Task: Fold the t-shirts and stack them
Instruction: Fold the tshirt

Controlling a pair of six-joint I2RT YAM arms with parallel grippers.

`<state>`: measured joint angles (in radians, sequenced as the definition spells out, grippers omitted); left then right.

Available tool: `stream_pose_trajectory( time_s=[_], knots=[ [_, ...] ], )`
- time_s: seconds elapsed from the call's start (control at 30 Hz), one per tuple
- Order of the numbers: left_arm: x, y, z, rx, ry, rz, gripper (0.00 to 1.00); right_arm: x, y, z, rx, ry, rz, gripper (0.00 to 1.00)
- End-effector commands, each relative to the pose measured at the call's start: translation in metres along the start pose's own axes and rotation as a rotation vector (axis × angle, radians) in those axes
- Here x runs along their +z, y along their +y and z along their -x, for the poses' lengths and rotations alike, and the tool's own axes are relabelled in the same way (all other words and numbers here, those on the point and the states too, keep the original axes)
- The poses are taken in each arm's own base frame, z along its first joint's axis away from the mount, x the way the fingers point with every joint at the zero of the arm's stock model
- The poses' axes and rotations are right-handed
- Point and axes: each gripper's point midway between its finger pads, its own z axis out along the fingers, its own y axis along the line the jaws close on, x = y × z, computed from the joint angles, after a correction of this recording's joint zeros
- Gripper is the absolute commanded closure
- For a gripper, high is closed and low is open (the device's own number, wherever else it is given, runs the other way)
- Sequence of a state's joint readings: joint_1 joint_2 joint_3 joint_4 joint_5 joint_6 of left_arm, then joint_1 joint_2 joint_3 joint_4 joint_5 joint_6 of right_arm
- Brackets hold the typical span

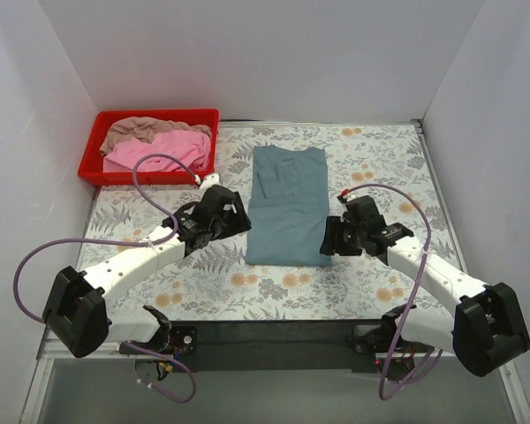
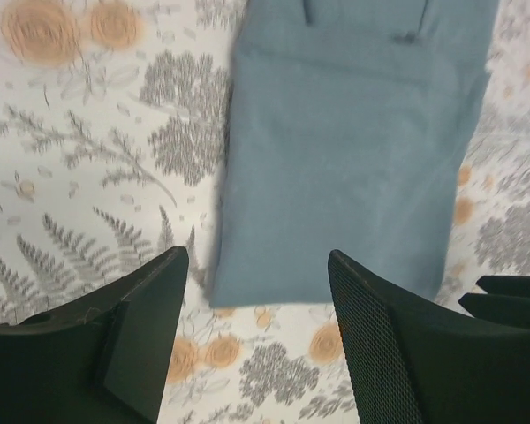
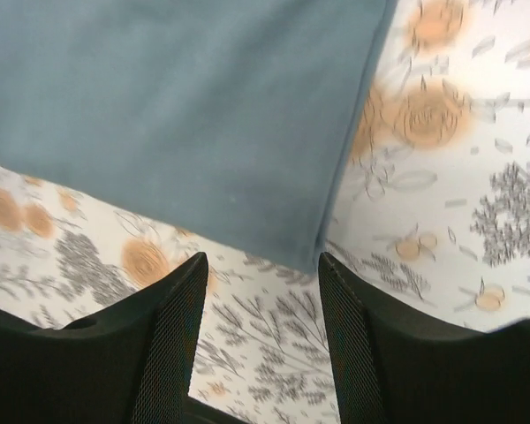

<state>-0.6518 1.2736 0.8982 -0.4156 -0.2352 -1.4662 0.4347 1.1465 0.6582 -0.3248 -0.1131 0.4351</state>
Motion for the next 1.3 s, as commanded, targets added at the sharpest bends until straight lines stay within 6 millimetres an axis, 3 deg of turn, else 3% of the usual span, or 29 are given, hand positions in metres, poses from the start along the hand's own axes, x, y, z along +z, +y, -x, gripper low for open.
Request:
stream_pose_trajectory(
  time_s=[0.0, 0.1, 0.27, 0.63, 0.8, 0.97, 1.27],
  knots=[
    [-0.015, 0.023, -0.033, 0.059, 0.063, 0.118, 0.36, -0.011, -0.028, -0.040, -0.072, 0.127, -0.194, 0.40],
    [-0.012, 0.027, -0.054, 0.072, 0.114, 0.152, 0.36, -0.007, -0.025, -0.044, -0.092, 0.143, -0.219, 0.40],
    [-0.006, 0.033, -0.069, 0.099, 0.155, 0.207, 0.36, 0.001, -0.021, -0.037, -0.102, 0.126, -0.262, 0.41],
    [0.003, 0.032, -0.087, 0.121, 0.195, 0.237, 0.37, 0.020, -0.010, -0.025, -0.124, 0.131, -0.298, 0.46],
    [0.005, 0.032, -0.094, 0.135, 0.210, 0.247, 0.38, 0.034, -0.024, -0.047, -0.136, 0.212, -0.358, 0.48],
    [0.003, 0.034, -0.095, 0.134, 0.215, 0.256, 0.39, 0.034, -0.037, -0.071, -0.137, 0.285, -0.400, 0.52],
    [0.005, 0.031, -0.096, 0.139, 0.229, 0.271, 0.39, 0.034, -0.044, -0.083, -0.138, 0.320, -0.421, 0.65]
  ],
)
